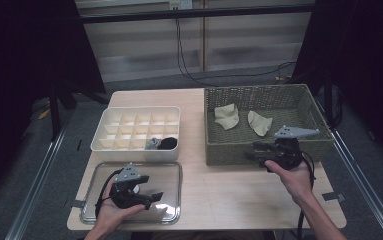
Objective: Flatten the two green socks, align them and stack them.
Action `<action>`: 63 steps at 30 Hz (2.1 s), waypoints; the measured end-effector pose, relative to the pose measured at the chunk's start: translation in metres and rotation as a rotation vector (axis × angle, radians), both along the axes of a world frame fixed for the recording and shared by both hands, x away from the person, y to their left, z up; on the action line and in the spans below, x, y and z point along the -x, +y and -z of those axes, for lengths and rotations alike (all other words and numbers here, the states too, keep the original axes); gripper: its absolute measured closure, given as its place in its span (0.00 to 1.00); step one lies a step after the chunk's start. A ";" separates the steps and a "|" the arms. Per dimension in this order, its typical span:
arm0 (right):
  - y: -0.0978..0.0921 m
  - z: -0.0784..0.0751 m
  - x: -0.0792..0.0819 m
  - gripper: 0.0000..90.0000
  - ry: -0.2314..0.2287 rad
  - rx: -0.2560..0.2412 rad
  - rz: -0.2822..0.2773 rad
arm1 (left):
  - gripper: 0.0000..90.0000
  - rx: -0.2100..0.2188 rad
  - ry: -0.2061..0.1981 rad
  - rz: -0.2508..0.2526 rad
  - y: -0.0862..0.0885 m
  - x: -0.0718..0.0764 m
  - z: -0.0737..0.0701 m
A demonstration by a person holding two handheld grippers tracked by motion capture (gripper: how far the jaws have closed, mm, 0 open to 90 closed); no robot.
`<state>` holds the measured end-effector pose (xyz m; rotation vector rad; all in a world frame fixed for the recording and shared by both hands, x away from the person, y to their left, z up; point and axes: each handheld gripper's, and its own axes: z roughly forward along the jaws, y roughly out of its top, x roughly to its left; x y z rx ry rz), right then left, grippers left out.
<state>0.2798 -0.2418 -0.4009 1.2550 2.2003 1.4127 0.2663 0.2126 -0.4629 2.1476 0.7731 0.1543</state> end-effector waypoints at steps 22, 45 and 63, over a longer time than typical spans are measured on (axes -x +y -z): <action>-0.032 -0.014 -0.116 0.66 0.125 0.129 0.071 | 0.20 0.004 0.016 -0.037 0.012 -0.015 0.000; -0.045 0.018 -0.205 0.78 0.322 0.259 0.153 | 0.20 0.005 0.009 -0.047 0.016 -0.017 0.001; -0.037 0.061 -0.225 0.85 0.480 0.376 0.133 | 0.19 0.001 0.019 -0.043 0.013 -0.021 0.003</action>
